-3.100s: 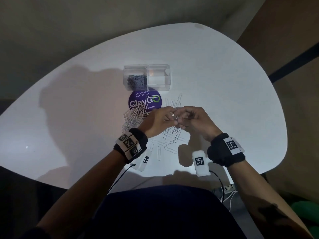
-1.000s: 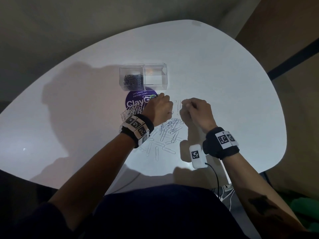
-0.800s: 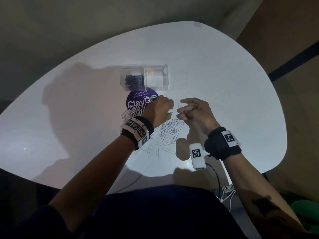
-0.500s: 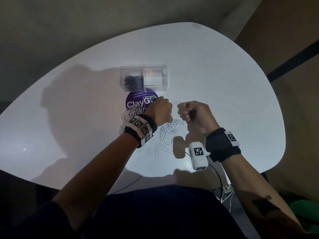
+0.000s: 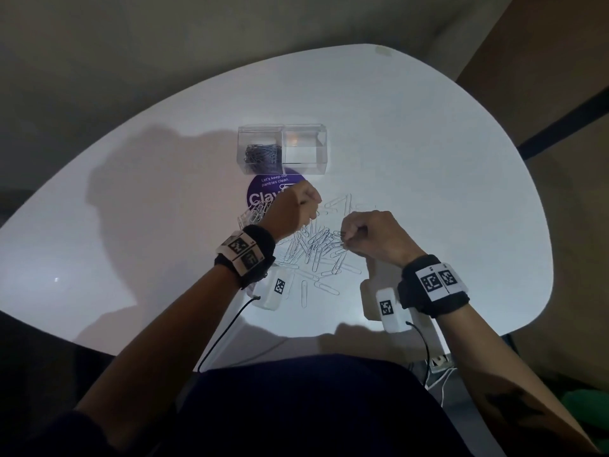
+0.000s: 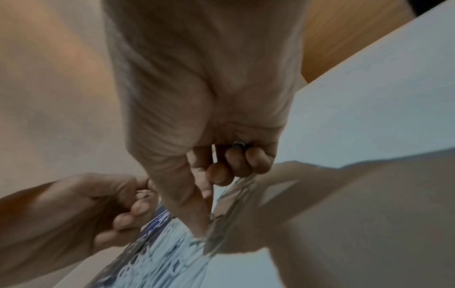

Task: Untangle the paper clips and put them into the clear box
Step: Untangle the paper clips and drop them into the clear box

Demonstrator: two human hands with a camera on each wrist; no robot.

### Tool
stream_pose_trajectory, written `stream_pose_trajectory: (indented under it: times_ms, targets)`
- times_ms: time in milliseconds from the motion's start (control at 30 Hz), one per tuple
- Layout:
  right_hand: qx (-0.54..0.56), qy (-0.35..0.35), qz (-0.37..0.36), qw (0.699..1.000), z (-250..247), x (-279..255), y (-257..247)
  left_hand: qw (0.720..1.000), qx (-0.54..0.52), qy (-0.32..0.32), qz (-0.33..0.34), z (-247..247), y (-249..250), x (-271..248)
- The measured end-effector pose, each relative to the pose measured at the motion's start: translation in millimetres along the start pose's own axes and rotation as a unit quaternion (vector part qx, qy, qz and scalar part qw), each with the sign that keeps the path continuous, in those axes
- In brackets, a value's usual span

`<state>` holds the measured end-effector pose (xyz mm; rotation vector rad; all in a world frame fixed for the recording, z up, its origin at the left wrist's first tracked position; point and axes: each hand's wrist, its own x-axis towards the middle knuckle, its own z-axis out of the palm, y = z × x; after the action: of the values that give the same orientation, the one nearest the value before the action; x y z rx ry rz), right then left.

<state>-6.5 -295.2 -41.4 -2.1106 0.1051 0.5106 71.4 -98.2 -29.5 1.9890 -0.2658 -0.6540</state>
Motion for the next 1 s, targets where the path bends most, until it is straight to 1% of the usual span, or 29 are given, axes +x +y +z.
stream_pose_trajectory:
  times_ms: [67, 100, 167, 233, 300, 333, 433, 500, 567, 633, 733, 833, 867, 933, 967, 1000]
  targets:
    - [0.017, -0.014, -0.005, 1.0, -6.2, -1.9, 2.4, 0.998, 0.059, 0.005, 0.017, 2.1, -4.2, -2.9]
    - [0.016, -0.008, -0.009, 1.0, -7.8, -1.6, 3.6, 0.996, 0.079, 0.001, 0.031, 4.5, -4.8, -5.6]
    - [-0.005, 0.031, -0.03, 0.999, -7.0, 1.1, 6.1, 0.99, 0.125, 0.003, 0.067, 10.8, -8.3, -11.8]
    - [-0.062, 0.073, -0.044, 0.994, -2.7, 4.2, 6.3, 0.975, 0.198, 0.002, 0.098, 16.2, -11.3, -16.8]
    - [-0.136, 0.083, -0.061, 0.985, 3.1, 4.7, 4.7, 0.955, 0.279, -0.005, 0.104, 21.2, -16.3, -18.1]
    - [-0.166, 0.079, -0.068, 0.981, 5.7, 4.6, 3.6, 0.947, 0.305, -0.006, 0.097, 23.0, -16.7, -18.6]
    - [-0.184, 0.068, -0.07, 0.978, 8.9, 7.0, -0.8, 0.941, 0.326, 0.0, 0.09, 26.0, -16.5, -19.4]
    - [-0.18, 0.061, -0.059, 0.98, 9.2, 10.0, -2.7, 0.947, 0.307, 0.006, 0.09, 23.7, -16.4, -20.1]
    - [-0.165, 0.043, -0.04, 0.984, 8.4, 13.1, -3.6, 0.958, 0.274, 0.029, 0.078, 17.8, -15.4, -21.4]
    - [-0.148, 0.028, -0.023, 0.988, 7.1, 15.3, -2.3, 0.959, 0.272, 0.052, 0.057, 11.2, -12.6, -22.6]
    - [-0.082, 0.019, -0.017, 0.996, 5.8, 15.1, -1.1, 0.952, 0.297, 0.057, 0.041, 4.9, -11.7, -25.6]
    - [0.07, 0.054, 0.005, 0.996, 3.2, 10.3, -4.1, 0.952, 0.294, 0.067, 0.046, 3.9, -10.8, -26.5]
    - [0.136, 0.063, 0.015, 0.989, 1.8, 7.5, -6.0, 0.953, 0.292, 0.069, 0.049, 4.6, -9.7, -26.7]
    - [0.268, 0.067, 0.017, 0.961, 0.5, 4.0, -7.8, 0.953, 0.288, 0.066, 0.063, 7.0, -7.5, -27.1]
    - [0.318, 0.066, 0.014, 0.946, 0.3, 4.0, -7.7, 0.954, 0.286, 0.063, 0.07, 8.5, -7.5, -26.8]
    - [0.346, 0.066, 0.018, 0.936, 0.1, 3.8, -8.9, 0.954, 0.285, 0.059, 0.075, 10.5, -8.5, -26.1]
